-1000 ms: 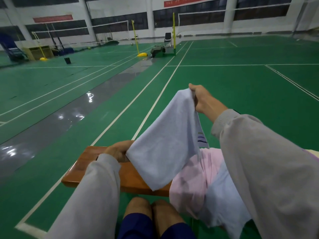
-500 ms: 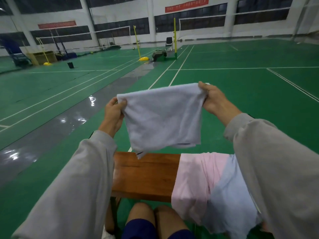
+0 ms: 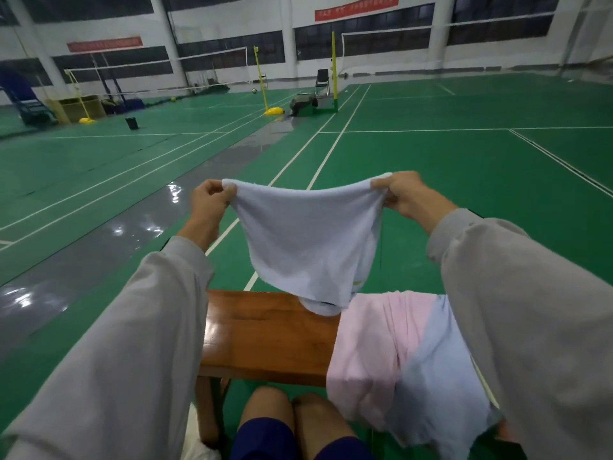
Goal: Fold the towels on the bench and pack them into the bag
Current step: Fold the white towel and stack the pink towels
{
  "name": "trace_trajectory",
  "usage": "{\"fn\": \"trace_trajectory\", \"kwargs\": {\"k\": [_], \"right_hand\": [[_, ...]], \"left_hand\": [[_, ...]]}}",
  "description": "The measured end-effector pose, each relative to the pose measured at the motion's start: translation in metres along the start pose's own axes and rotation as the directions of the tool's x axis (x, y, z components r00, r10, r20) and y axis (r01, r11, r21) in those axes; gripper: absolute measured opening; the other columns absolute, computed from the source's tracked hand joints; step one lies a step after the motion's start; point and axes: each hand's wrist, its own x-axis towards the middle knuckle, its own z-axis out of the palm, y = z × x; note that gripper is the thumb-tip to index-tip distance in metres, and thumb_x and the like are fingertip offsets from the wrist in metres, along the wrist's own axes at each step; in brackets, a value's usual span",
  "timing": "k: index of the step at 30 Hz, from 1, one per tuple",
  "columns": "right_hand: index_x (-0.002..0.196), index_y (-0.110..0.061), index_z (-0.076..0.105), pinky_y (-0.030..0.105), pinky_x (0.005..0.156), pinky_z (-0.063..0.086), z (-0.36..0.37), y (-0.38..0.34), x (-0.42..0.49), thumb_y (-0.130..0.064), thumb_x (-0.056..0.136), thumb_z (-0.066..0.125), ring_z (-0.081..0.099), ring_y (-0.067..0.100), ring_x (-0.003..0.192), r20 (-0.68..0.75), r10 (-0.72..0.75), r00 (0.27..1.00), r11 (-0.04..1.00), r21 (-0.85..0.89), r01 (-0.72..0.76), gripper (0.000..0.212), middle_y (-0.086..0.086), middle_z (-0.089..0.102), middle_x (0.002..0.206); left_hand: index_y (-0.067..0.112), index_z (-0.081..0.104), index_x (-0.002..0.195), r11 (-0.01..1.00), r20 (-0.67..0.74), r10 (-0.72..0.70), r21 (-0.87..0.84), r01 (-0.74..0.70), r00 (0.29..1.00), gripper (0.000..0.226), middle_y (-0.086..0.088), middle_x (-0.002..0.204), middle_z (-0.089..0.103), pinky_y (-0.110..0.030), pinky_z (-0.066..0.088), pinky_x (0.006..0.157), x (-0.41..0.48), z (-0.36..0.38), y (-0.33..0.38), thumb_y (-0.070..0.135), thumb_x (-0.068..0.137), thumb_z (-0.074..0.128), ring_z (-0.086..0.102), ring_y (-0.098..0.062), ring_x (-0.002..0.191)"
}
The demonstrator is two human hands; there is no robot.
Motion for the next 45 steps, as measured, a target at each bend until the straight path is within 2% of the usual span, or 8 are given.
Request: {"fn": "trace_trajectory", "kwargs": {"k": [7, 9, 12, 18, 25, 30, 39, 45], "right_hand": [[0.146, -0.012, 0.04, 0.046, 0.1, 0.054, -0.022, 0.004, 0.003, 0.007, 0.075, 0.083, 0.055, 0.032, 0.117, 0.149, -0.089, 0.985, 0.88, -0.452, 0.148, 0.085, 0.012, 0.049, 0.131], [0.145, -0.022, 0.051, 0.047, 0.106, 0.049, -0.025, 0.004, 0.0, 0.003, 0.079, 0.08, 0.054, 0.027, 0.117, 0.273, -0.119, 0.955, 0.625, -0.727, 0.285, 0.077, 0.003, 0.053, 0.128], [0.083, -0.025, 0.076, 0.05, 0.09, 0.058, -0.027, 0.006, 0.001, -0.008, 0.078, 0.068, 0.068, 0.027, 0.089, 0.328, -0.147, 0.933, 0.117, -0.931, 0.346, 0.019, 0.005, 0.074, 0.104], [0.075, -0.004, 0.05, 0.04, 0.07, 0.052, -0.017, 0.002, -0.02, -0.009, 0.091, 0.063, 0.059, 0.032, 0.074, 0.364, -0.273, 0.89, -0.173, -0.929, 0.327, 0.021, 0.014, 0.057, 0.084], [0.084, -0.011, 0.052, 0.037, 0.067, 0.045, -0.016, 0.006, -0.026, -0.035, 0.107, 0.045, 0.057, 0.028, 0.069, 0.49, -0.172, 0.855, -0.306, -0.851, 0.426, 0.034, 0.007, 0.053, 0.078], [0.07, -0.016, 0.055, 0.041, 0.068, 0.055, -0.013, 0.008, -0.02, 0.001, 0.085, 0.052, 0.06, 0.031, 0.069, 0.539, -0.167, 0.826, -0.292, -0.827, 0.481, 0.023, 0.004, 0.055, 0.07], [0.098, -0.01, 0.063, 0.036, 0.069, 0.04, -0.004, -0.003, -0.019, -0.017, 0.088, 0.07, 0.061, 0.034, 0.084, 0.473, -0.333, 0.816, -0.353, -0.865, 0.357, 0.014, 0.013, 0.06, 0.091], [0.089, -0.006, 0.056, 0.036, 0.068, 0.044, -0.006, 0.001, -0.011, -0.004, 0.084, 0.067, 0.054, 0.034, 0.076, 0.312, -0.399, 0.862, -0.092, -0.949, 0.301, 0.012, 0.017, 0.061, 0.093]], "left_hand": [[0.012, 0.06, 0.082, 0.895, 0.054, 0.089, 0.434, -0.104, 0.995, 0.018, -0.004, 0.08, 0.062, -0.036, 0.054, 0.078, 0.001, -0.012, 0.003, 0.01, 0.088, 0.076, 0.057, -0.022, 0.078], [0.011, 0.058, 0.084, 0.861, 0.142, 0.103, 0.482, -0.16, 0.985, 0.018, -0.004, 0.077, 0.06, -0.035, 0.053, 0.073, -0.004, -0.013, 0.003, 0.008, 0.089, 0.075, 0.055, -0.02, 0.074], [0.01, 0.056, 0.085, 0.774, 0.273, 0.122, 0.575, -0.264, 0.954, 0.022, -0.007, 0.077, 0.062, -0.032, 0.052, 0.07, -0.013, -0.005, 0.006, 0.003, 0.086, 0.077, 0.056, -0.019, 0.071], [0.01, 0.068, 0.105, 0.61, 0.457, 0.089, 0.678, -0.412, 0.885, 0.029, -0.013, 0.087, 0.074, -0.036, 0.058, 0.081, -0.011, -0.005, 0.011, -0.002, 0.081, 0.078, 0.07, -0.027, 0.078], [0.008, 0.081, 0.085, 0.195, 0.542, 0.071, 0.816, -0.545, 0.837, 0.025, -0.012, 0.078, 0.074, -0.044, 0.059, 0.08, -0.009, -0.01, 0.006, -0.007, 0.078, 0.062, 0.066, -0.03, 0.075], [-0.003, 0.075, 0.082, 0.159, 0.415, 0.142, 0.887, -0.435, 0.899, 0.02, -0.023, 0.079, 0.07, -0.047, 0.059, 0.076, -0.013, -0.012, -0.001, -0.011, 0.079, 0.058, 0.067, -0.039, 0.079], [-0.009, 0.065, 0.082, 0.067, 0.368, 0.344, 0.908, -0.413, 0.864, 0.01, -0.027, 0.087, 0.061, -0.044, 0.041, 0.066, -0.024, -0.004, 0.006, -0.016, 0.08, 0.059, 0.055, -0.04, 0.084], [-0.002, 0.062, 0.083, 0.187, 0.24, 0.354, 0.929, -0.32, 0.904, 0.009, -0.019, 0.089, 0.057, -0.04, 0.042, 0.068, -0.017, 0.002, 0.004, -0.01, 0.082, 0.059, 0.052, -0.034, 0.082]]}}
